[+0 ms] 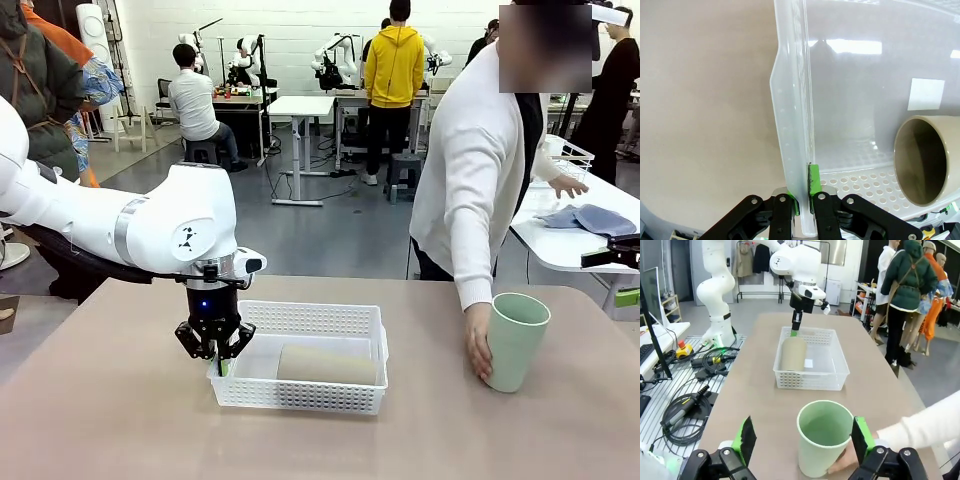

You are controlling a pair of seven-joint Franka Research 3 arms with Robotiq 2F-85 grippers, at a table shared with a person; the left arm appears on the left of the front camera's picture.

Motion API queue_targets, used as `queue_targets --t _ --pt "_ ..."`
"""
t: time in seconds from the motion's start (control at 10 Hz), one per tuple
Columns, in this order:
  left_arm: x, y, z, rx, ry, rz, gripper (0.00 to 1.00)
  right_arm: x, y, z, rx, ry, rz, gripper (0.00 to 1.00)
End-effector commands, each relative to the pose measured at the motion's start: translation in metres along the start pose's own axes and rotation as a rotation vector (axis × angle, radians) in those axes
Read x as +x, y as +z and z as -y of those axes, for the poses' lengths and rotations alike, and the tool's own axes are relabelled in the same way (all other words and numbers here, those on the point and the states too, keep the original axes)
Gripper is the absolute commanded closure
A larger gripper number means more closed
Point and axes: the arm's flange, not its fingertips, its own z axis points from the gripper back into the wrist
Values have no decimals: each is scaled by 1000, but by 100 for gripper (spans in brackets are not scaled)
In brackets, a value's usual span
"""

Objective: Clean and organize the cups into the basket.
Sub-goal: Pick up the Organizing basket and move it to the center of the table, then pick up the Reusable plastic cup from the right side of the table and place it inside the Organizing basket, then pick up the Reusable plastic cup from the right side of the table and stack it inside the Organizing basket in the center of the table.

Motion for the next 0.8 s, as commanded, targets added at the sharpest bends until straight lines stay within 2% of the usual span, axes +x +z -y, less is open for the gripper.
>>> queue_targets --t 0.0,0.7 --pt "0 1 1 0 -2 5 100 -1 0 -2 9 1 -2 0" --pt "0 1 1 0 -2 5 100 -1 0 -2 9 1 -2 0"
